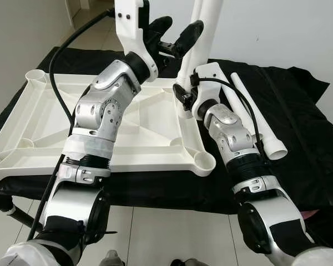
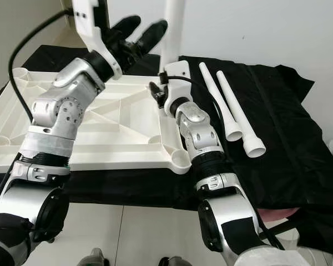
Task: Building children table
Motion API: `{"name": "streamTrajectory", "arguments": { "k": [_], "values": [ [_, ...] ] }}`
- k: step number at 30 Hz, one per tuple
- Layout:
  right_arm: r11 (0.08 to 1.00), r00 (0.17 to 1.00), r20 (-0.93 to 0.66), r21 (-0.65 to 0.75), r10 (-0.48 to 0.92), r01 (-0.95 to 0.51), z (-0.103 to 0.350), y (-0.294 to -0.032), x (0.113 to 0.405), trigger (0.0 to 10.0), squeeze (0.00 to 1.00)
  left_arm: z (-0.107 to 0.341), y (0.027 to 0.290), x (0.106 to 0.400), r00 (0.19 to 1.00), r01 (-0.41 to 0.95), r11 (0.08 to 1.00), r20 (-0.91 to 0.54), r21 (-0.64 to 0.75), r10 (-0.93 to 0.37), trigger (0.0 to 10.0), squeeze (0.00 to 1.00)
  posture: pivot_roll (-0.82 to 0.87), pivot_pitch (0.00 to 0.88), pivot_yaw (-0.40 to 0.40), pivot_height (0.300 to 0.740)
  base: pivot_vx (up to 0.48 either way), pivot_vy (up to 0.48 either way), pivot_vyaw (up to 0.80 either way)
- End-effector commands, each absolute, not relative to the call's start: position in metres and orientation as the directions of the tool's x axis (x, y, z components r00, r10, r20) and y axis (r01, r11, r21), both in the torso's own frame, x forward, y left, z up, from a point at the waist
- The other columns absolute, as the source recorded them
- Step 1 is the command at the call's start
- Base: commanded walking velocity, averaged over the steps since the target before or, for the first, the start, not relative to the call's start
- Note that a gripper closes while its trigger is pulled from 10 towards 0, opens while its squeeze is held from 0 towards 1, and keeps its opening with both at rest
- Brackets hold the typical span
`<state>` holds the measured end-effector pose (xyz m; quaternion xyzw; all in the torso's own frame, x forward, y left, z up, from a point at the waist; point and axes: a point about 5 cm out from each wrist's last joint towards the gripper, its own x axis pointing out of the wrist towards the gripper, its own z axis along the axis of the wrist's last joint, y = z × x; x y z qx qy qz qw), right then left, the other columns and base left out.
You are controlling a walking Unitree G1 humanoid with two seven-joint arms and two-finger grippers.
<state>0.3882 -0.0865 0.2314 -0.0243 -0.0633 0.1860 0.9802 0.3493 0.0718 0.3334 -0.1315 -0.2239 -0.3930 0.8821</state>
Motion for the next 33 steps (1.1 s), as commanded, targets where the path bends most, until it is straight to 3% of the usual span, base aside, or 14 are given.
{"name": "streamTrajectory", "arguments": {
  "k": [1,16,23,31,33],
  "values": [
    [0.944,0.936,0.122,-0.042,0.331,-0.328,0.227,-0.092,0.388,10.0,0.0,0.336,0.075,0.348,0.614,0.737,0.669,0.51,-0.097,-0.602,10.0,0.0,0.08,0.0,-0.072,0.74,0.0,0.0,0.0],
    [0.964,0.943,0.209,0.003,0.258,-0.265,0.213,-0.103,0.373,10.0,0.0,0.26,0.08,0.337,0.725,0.665,0.741,0.317,-0.094,-0.611,10.0,0.0,0.08,0.0,-0.071,0.74,0.0,0.0,0.0],
    [0.97,0.944,0.233,0.004,0.235,-0.243,0.209,-0.108,0.369,10.0,0.0,0.231,0.082,0.33,0.738,0.656,0.754,0.226,-0.024,-0.636,10.0,0.0,0.08,0.007,-0.075,0.74,0.0,0.0,0.0],
    [0.97,0.944,0.233,0.004,0.235,-0.243,0.209,-0.108,0.369,10.0,0.0,0.231,0.082,0.33,0.738,0.656,0.754,0.226,-0.024,-0.636,10.0,0.0,0.08,0.007,-0.075,0.74,0.0,0.0,0.0],
    [0.973,0.942,0.251,0.005,0.222,-0.23,0.209,-0.119,0.368,10.0,0.0,0.212,0.084,0.328,0.741,0.651,0.756,0.166,0.062,-0.651,10.0,0.0,0.08,0.01,-0.074,0.74,0.0,0.0,0.0]
  ]
}}
